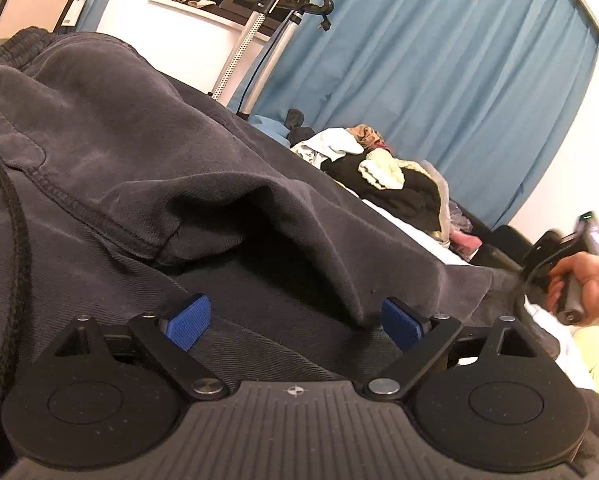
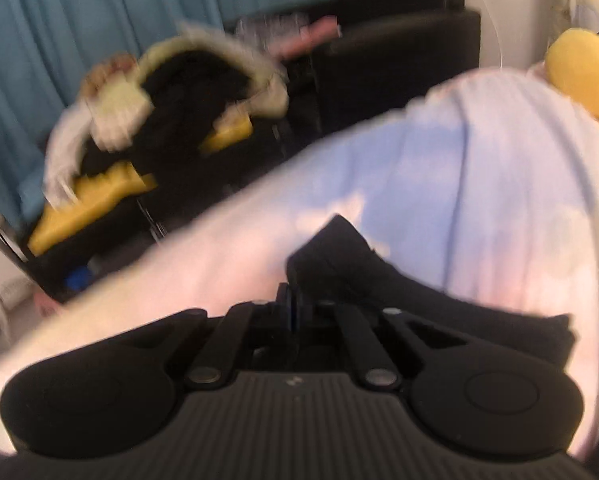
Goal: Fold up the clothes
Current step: 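Lay the sweatpants flat on the bed and open both grippers, then smooth the laid sweatpants with the left gripper while the right tool moves away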
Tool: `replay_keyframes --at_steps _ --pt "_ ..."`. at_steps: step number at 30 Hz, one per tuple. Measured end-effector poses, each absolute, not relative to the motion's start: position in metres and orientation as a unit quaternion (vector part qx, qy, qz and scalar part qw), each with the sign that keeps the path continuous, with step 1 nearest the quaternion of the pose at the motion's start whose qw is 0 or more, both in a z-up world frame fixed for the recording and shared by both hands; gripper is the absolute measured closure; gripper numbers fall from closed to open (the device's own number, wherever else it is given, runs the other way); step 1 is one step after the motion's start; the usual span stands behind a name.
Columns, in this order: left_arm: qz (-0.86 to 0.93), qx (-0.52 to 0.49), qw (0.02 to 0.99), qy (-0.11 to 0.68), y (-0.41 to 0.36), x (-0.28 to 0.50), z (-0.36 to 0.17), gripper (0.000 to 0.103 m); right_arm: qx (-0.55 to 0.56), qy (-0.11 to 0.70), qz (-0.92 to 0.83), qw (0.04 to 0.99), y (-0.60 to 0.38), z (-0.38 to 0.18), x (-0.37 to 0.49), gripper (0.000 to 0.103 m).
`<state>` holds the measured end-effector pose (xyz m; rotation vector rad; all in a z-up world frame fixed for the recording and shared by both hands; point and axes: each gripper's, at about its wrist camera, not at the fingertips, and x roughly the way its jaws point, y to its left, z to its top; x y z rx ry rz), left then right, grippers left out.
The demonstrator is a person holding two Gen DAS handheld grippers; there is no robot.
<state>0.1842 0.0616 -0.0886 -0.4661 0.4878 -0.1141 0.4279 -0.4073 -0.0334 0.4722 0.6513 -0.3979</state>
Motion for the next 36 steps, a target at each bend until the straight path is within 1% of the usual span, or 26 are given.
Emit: replay_keyframes --at_steps 3,5,7,9,11,13,14,15,17,18,21,23,24,25,27,28,29,30,34,35,36 --pt "-0.057 -0.253 0.936 0.237 0.069 0.179 -0.085 0.009 0.282 0.201 -0.104 0.932 -0.412 0.02 0.38 0.1" --pt "-0.055 -0.275 0.93 0.238 0.075 0.175 -0.082 0.009 0.285 0.116 -0.053 0.95 -0.413 0.049 0.332 0.1" --pt "-0.051 -0.297 0.924 0.237 0.081 0.171 -0.079 0.009 0.296 0.096 -0.059 0.948 -0.427 0.051 0.282 0.1" --pt "-0.045 -0.316 0.917 0.238 0.087 0.166 -0.075 0.009 0.349 0.124 -0.095 0.924 -0.45 0.024 0.239 0.1" --pt "-0.038 -0.331 0.911 0.242 0.092 0.161 -0.072 0.009 0.428 0.205 -0.146 0.868 -0.477 -0.036 0.2 0.1" --pt "-0.03 -0.343 0.907 0.244 0.096 0.154 -0.068 0.009 0.513 0.287 -0.184 0.788 -0.498 -0.099 0.169 0.1" --pt "-0.027 -0.351 0.903 0.245 0.097 0.15 -0.067 0.009 0.542 0.308 -0.189 0.759 -0.507 -0.116 0.16 0.1" --pt "-0.024 -0.359 0.9 0.246 0.098 0.146 -0.066 0.009 0.55 0.308 -0.182 0.755 -0.514 -0.121 0.153 0.1" --pt "-0.025 -0.362 0.898 0.25 0.098 0.142 -0.063 0.009 0.538 0.283 -0.185 0.772 -0.522 -0.108 0.148 0.099" --pt "-0.021 -0.355 0.901 0.249 0.098 0.139 -0.06 0.009 0.526 0.265 -0.188 0.786 -0.524 -0.098 0.146 0.097" --pt "-0.007 -0.34 0.906 0.251 0.096 0.136 -0.055 0.009 0.442 0.226 -0.233 0.836 -0.518 -0.073 0.141 0.087" --pt "0.0 -0.336 0.907 0.252 0.096 0.136 -0.053 0.009 0.381 0.211 -0.247 0.865 -0.512 -0.067 0.143 0.061" --pt "0.002 -0.334 0.908 0.252 0.095 0.136 -0.052 0.009 0.358 0.206 -0.246 0.877 -0.51 -0.065 0.146 0.059" --pt "0.002 -0.328 0.91 0.253 0.093 0.137 -0.052 0.009 0.336 0.202 -0.237 0.889 -0.51 -0.066 0.152 0.059" --pt "0.003 -0.309 0.915 0.258 0.088 0.139 -0.051 0.009 0.262 0.185 -0.231 0.919 -0.505 -0.066 0.167 0.055" --pt "0.003 -0.301 0.917 0.262 0.086 0.141 -0.052 0.009 0.219 0.173 -0.233 0.931 -0.502 -0.068 0.175 0.051" --pt "0.003 -0.293 0.919 0.265 0.083 0.142 -0.053 0.009 0.181 0.165 -0.234 0.941 -0.501 -0.071 0.185 0.044" --pt "0.002 -0.289 0.918 0.27 0.081 0.144 -0.055 0.009 0.163 0.163 -0.227 0.946 -0.501 -0.075 0.197 0.041" --pt "-0.001 -0.277 0.92 0.278 0.075 0.148 -0.061 0.009 0.183 0.182 -0.166 0.952 -0.511 -0.094 0.245 0.038" --pt "-0.003 -0.274 0.921 0.277 0.074 0.149 -0.063 0.009 0.182 0.184 -0.159 0.953 -0.509 -0.094 0.253 0.035" --pt "-0.008 -0.271 0.922 0.276 0.072 0.15 -0.064 0.009 0.174 0.185 -0.157 0.954 -0.506 -0.092 0.256 0.033"
